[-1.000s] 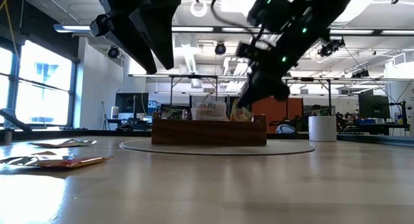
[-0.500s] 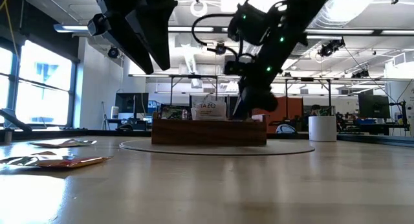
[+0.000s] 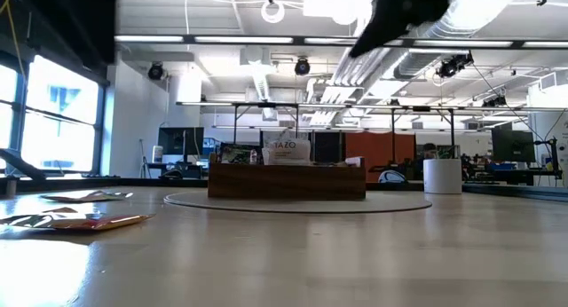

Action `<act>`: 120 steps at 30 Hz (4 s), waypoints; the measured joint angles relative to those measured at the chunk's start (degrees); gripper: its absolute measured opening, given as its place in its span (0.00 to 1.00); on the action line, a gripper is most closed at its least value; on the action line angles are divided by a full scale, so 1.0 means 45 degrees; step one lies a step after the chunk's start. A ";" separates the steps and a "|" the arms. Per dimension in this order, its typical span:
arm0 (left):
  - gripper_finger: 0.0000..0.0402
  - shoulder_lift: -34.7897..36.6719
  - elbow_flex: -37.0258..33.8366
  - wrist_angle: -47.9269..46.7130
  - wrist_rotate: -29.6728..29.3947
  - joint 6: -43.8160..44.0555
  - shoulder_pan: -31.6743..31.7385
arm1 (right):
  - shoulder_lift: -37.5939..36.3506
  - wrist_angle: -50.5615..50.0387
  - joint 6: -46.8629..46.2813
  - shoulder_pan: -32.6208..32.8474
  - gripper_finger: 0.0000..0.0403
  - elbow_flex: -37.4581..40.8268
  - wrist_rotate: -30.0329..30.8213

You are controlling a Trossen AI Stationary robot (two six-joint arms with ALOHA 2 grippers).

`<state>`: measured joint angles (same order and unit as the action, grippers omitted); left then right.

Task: Pick & Place Tea
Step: Put the yellow tea bag into the right section of the wooden organizer

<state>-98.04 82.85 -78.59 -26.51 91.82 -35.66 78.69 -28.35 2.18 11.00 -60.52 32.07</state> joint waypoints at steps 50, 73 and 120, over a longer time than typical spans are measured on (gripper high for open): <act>0.48 0.1705 -1.0656 1.6880 -0.1458 0.3642 -0.2896 | 1.1613 0.9592 -0.2433 0.2420 0.00 -0.4142 -0.5225; 0.48 0.1290 -1.0656 1.8216 0.0426 0.4315 -0.1400 | 1.1897 0.9599 -0.2497 0.1890 0.00 -0.4738 -0.5212; 0.01 -0.1366 0.0547 1.1242 0.5197 -1.7039 0.8897 | -0.1431 -0.6238 -0.9112 0.5555 0.00 0.0156 -0.0845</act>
<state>-104.19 85.31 -28.00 -3.12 15.15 4.38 72.25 -56.42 -38.82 36.00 -59.82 28.27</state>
